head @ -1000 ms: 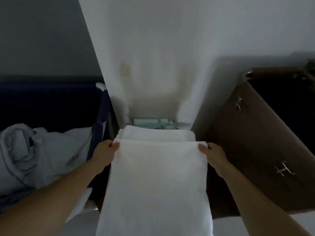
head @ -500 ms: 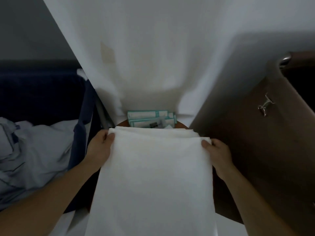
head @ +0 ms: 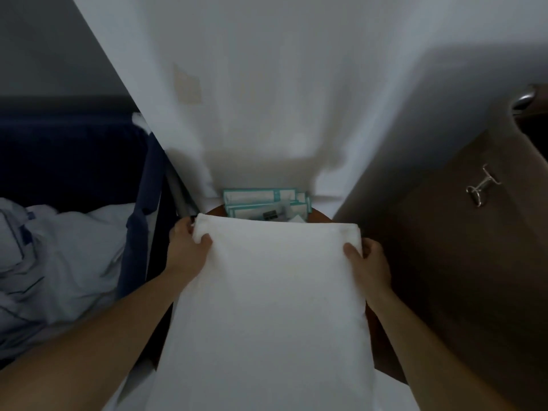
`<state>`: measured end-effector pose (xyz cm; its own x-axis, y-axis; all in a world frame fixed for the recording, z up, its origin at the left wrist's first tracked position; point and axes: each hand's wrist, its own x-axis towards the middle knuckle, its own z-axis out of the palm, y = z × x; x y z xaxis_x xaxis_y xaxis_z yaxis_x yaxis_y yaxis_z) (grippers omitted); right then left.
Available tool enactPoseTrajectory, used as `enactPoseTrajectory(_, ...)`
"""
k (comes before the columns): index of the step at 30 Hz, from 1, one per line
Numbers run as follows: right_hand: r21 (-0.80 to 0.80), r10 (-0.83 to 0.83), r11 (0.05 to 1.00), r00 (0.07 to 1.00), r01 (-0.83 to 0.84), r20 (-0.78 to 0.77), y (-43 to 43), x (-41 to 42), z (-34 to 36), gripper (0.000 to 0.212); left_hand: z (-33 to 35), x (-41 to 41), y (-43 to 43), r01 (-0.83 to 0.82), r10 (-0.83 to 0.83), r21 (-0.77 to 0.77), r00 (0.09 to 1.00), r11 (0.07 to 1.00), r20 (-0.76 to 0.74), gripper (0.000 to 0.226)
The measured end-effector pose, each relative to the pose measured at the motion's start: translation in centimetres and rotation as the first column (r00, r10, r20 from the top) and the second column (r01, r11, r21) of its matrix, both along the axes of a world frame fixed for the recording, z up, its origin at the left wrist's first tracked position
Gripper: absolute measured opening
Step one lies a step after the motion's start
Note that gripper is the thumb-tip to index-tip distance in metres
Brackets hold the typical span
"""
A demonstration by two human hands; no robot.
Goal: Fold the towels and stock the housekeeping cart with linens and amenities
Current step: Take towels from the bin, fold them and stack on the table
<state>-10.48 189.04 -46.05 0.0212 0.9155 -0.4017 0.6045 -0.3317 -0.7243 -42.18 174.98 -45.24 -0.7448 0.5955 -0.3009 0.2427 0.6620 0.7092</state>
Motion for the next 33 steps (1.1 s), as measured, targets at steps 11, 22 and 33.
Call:
enactPoseTrajectory(11, -0.040, 0.207, 0.978, 0.971, -0.204, 0.117, -12.5, 4.5, 1.6, 0.056, -0.8, 6.8, -14.1, 0.263, -0.280, -0.288, 0.960, 0.921, -0.020, 0.078)
enactPoseTrajectory(22, -0.143, 0.208, 0.977, 0.872, -0.161, 0.443, -21.9, 7.4, 2.2, 0.069, -0.6, 10.7, -23.4, 0.232, -0.238, -0.306, 0.971, 0.923, 0.018, 0.080)
enactPoseTrajectory(33, -0.203, 0.084, 0.979, 0.970, -0.037, 0.230, -20.7, 7.7, 3.6, 0.068, 1.0, 8.8, -23.2, 0.121, 0.050, -0.406, 0.921, 0.906, 0.386, 0.082)
